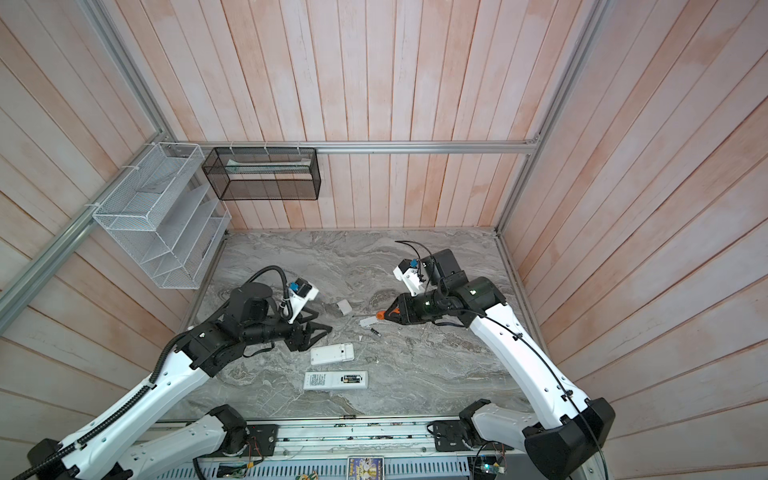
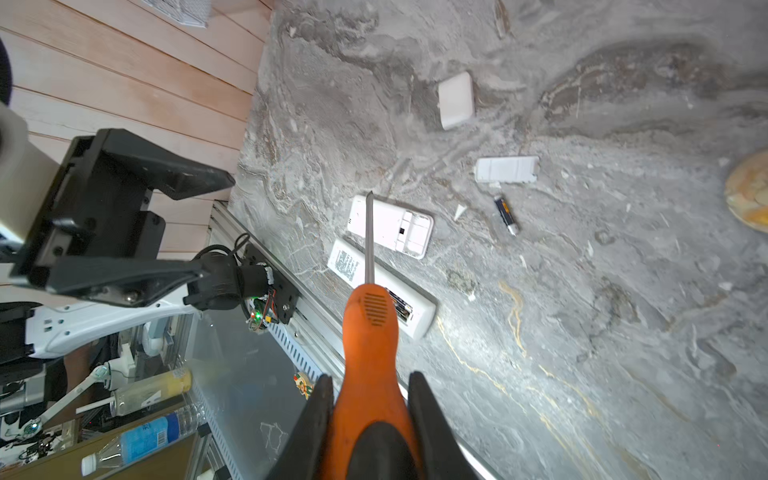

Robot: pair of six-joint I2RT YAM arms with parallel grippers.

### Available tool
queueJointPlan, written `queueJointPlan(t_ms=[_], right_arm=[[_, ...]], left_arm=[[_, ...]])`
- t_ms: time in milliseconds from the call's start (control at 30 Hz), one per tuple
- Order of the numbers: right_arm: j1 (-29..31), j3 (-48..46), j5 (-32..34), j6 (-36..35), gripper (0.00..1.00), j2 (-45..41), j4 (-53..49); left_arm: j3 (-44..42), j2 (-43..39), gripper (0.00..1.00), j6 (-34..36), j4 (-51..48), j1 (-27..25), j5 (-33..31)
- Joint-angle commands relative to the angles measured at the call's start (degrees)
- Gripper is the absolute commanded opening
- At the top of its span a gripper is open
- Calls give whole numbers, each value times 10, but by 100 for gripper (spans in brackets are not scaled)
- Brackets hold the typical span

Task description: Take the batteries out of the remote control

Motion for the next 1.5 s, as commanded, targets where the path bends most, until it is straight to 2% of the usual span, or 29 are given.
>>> queueJointPlan(t_ms=[0,100,200,400,633,900,1200,1467], right_arm=[[-6,-4,14,-31,0,-15,-53],[-6,-7,8,-40,0,-13,-52],[-6,-17,-1,-50,0,-12,-49],[-7,-28,-23,-63,0,-7,-51],[-5,-36,-21,-76,0,-8,-95],[-6,-48,-32,-72,0,-8,-85],[-5,-50,-39,-66,0,-16,-76],[-5,-54,-45,-64,0,-17,-68]], left_arm=[[-19,18,72,220,-90,-18,-3],[-74,14,72,275,-64,-33,-27],[-120,7,70,282,-11,-44,-58],[-128,72,66,286,31,-50,-128],[-139,101,66,313,35,-71,-123],[-164,107,65,329,40,-94,-93],[-160,184,59,328,26,-127,-127],[-159,211,55,326,20,-130,-148]])
